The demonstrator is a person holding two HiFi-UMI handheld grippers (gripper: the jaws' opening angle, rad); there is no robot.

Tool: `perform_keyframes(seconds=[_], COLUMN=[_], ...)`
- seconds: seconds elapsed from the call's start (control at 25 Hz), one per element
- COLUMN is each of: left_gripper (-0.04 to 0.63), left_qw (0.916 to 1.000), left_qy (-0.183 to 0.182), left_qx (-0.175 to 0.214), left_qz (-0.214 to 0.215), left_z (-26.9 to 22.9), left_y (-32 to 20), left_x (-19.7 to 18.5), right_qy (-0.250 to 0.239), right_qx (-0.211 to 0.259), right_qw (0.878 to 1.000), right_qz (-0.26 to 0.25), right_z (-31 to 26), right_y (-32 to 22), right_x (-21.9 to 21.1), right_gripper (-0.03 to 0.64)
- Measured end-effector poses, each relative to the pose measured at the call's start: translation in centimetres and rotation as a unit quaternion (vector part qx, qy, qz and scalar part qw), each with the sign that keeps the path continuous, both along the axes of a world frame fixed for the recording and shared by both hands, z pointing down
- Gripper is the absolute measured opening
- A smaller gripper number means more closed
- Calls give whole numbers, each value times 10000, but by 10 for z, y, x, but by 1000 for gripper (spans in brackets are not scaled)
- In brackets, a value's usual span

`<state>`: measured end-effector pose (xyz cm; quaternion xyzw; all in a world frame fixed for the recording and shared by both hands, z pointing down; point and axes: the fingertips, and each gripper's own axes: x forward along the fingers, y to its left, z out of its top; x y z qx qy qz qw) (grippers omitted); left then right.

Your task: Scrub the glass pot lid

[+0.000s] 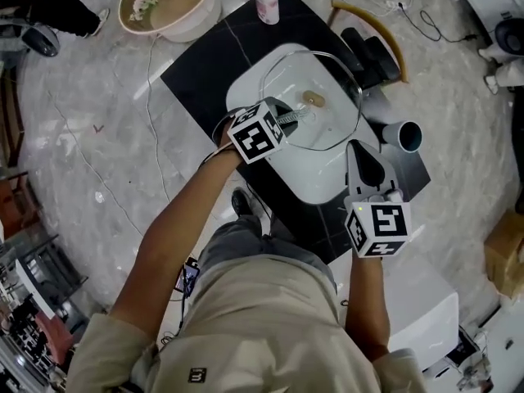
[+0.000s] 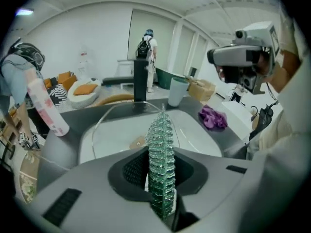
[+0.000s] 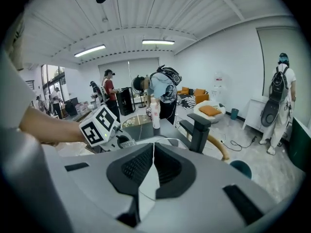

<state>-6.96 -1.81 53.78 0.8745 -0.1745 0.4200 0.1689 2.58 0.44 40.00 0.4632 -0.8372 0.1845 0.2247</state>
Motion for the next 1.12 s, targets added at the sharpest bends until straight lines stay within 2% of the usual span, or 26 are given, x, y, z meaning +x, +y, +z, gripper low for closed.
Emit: perform_keyframes(seconds=[0.28, 0.6, 0.76, 0.96, 1.12], left_gripper=[86, 86, 86, 86, 87], left_qw=[9939, 9744, 9595, 9332, 9174], left_qy=[593, 1067, 1384, 1785, 2053], left_qx=[844, 1796, 2163, 2666, 2759], left_qz=[-394, -828, -1161, -1618, -2002], left_z=[-127, -241, -290, -348, -376], left_y=[3, 48, 77, 116, 145], left_x=[-59, -126, -163, -202, -221], right_qy=[16, 75, 108, 122, 117], right_qx=[428, 1009, 1349, 1707, 1852], right_qw=[9989, 9933, 9884, 9815, 9787], right_qz=[-190, -562, -692, -864, -873], right_z=[-58, -120, -157, -200, -220], right_y=[12, 31, 38, 59, 72], right_x=[-31, -61, -75, -90, -94], right_gripper=[25, 23, 23, 21, 22])
